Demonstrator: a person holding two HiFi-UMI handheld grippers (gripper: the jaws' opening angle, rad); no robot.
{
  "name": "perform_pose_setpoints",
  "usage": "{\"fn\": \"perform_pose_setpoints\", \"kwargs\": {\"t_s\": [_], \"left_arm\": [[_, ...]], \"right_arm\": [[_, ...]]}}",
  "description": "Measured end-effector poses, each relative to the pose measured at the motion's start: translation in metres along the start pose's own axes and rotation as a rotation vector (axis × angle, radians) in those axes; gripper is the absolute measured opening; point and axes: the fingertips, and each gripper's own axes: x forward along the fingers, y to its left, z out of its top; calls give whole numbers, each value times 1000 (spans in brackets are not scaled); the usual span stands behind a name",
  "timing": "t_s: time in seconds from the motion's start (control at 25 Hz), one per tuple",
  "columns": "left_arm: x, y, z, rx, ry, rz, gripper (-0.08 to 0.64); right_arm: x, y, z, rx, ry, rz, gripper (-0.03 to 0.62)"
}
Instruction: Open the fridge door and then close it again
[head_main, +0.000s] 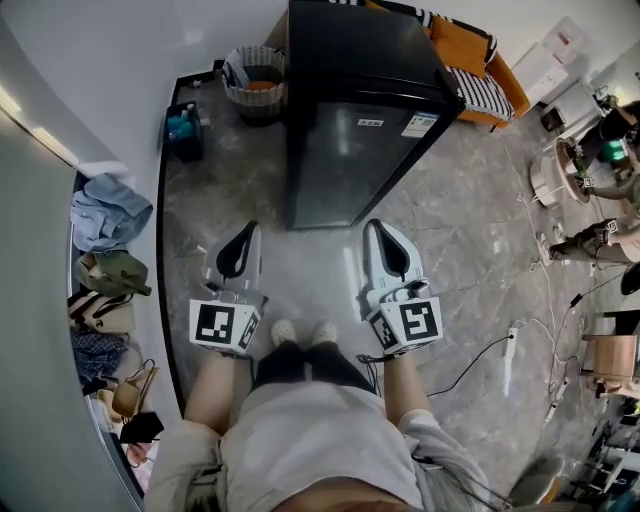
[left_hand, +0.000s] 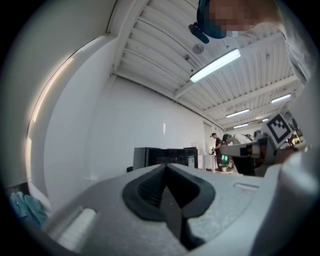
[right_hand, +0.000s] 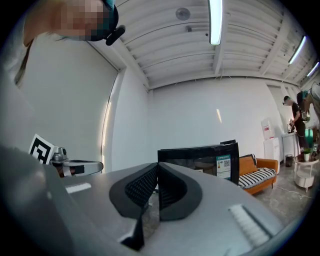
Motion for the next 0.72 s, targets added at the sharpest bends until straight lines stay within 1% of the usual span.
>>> {"fn": "perform_pose_setpoints", "kwargs": {"t_s": [0.24, 0.44, 0.56, 0.72], "left_arm": [[24, -15, -12, 12, 13, 8, 8], [51, -29, -29, 26, 26, 1, 14], [64, -33, -42, 34, 34, -1, 14], [79, -32, -64, 36, 47, 10, 14]], "right_arm": [[9, -26, -16, -24, 16, 31, 2], [21, -49, -33, -17, 12, 65, 2], [27, -61, -50, -25, 29, 77, 2], [34, -79, -76, -20, 51, 71, 2]]}}
